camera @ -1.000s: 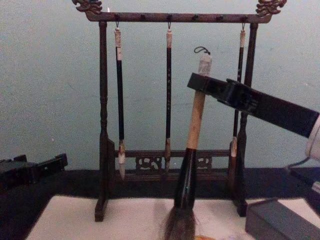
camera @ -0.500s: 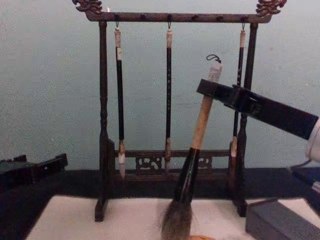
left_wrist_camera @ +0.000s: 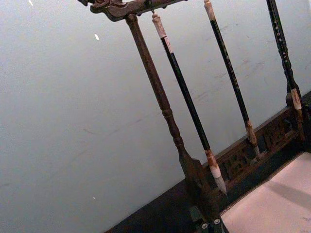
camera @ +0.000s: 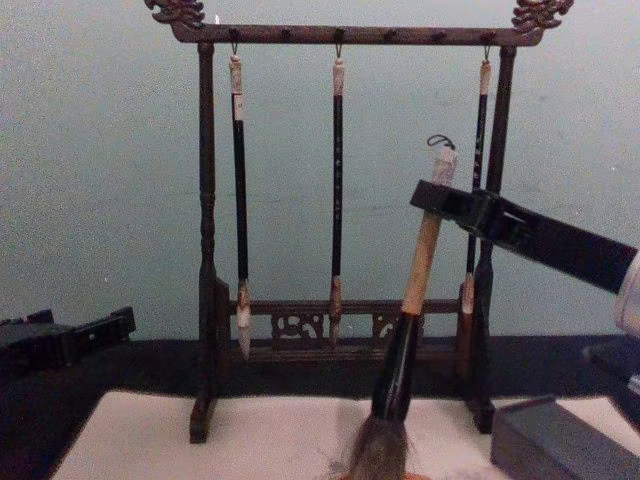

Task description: Pick up the brush from the inkstone, write on the paper, then place the brush back to its original position.

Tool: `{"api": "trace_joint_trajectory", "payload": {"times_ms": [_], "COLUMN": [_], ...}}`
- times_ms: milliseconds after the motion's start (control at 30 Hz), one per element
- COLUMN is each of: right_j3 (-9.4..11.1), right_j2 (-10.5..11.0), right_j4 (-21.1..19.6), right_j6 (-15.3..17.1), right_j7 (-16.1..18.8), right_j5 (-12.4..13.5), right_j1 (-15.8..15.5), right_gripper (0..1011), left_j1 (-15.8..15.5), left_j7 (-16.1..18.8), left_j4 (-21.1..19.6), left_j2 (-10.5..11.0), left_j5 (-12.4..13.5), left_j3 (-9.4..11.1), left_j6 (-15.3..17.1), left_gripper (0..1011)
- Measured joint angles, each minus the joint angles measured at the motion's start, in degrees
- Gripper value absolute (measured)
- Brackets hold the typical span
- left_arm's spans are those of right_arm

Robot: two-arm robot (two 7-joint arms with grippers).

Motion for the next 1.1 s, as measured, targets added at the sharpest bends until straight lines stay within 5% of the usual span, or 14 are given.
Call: {"api": "trace_joint_trajectory", "payload": {"times_ms": [1100], "right_j3": [2.3], "right_j2": [-0.6], "right_j4": [3.3], "right_j6": [-0.2], "right_j7": [-0.8], "right_j5": [1.8], "right_j1": [-1.6], "right_gripper": [195], "left_j1": [0.0], "left_j7": [0.0], "left_j4": [0.0], "left_j2": [0.0], "left_j5": [0.0], "left_j3": [0.0], "left_j6": [0.0], "left_gripper": [1002]}}
